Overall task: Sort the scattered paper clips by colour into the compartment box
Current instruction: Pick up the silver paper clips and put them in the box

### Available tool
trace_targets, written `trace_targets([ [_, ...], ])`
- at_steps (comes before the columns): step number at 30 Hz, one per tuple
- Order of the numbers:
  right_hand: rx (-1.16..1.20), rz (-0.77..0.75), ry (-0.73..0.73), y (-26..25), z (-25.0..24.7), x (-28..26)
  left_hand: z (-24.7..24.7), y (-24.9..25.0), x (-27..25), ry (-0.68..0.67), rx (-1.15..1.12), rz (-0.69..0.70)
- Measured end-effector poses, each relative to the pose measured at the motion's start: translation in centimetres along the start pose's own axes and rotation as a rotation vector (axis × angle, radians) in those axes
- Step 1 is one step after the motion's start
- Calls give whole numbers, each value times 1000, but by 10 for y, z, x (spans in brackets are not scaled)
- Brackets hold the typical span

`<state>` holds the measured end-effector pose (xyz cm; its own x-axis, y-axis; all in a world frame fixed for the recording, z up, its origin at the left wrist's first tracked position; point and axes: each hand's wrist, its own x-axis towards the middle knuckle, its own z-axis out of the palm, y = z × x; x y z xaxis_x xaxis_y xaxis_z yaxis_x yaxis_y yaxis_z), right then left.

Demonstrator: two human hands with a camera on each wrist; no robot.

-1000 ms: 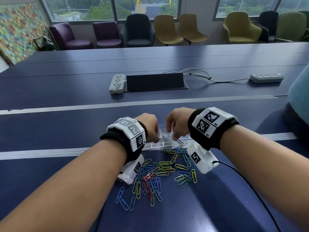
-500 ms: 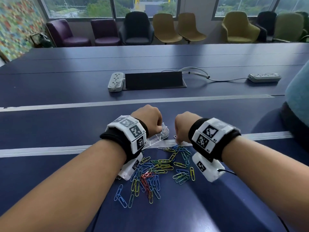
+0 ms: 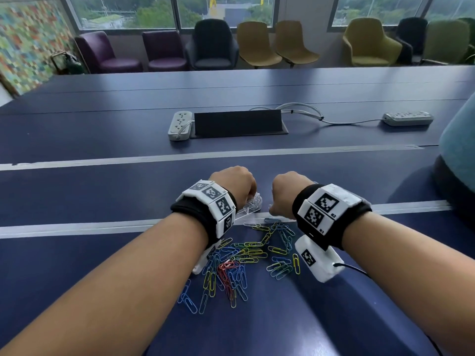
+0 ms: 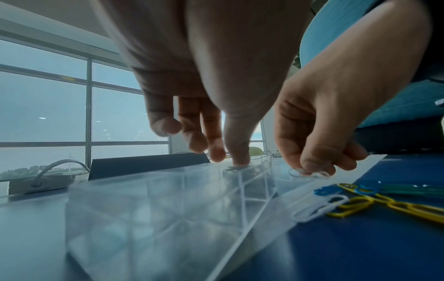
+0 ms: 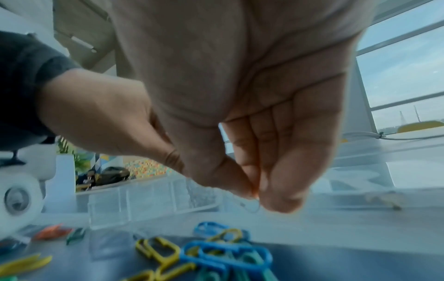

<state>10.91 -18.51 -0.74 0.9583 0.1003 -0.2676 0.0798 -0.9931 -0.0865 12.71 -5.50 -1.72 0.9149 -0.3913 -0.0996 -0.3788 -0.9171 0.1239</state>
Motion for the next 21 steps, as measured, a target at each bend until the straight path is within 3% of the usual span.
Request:
trace_targets([
  [6, 269, -32, 135, -4, -11, 9, -2, -13, -1, 75, -155, -82],
  [9, 299, -42, 91, -13, -13, 11, -6, -21, -6, -3, -173, -157],
  [14, 281, -50, 87, -20, -9, 15, -9, -29, -17, -224, -143, -138],
  [21, 289, -95, 37, -19, -15, 13, -4, -29, -22, -179, -221, -98],
])
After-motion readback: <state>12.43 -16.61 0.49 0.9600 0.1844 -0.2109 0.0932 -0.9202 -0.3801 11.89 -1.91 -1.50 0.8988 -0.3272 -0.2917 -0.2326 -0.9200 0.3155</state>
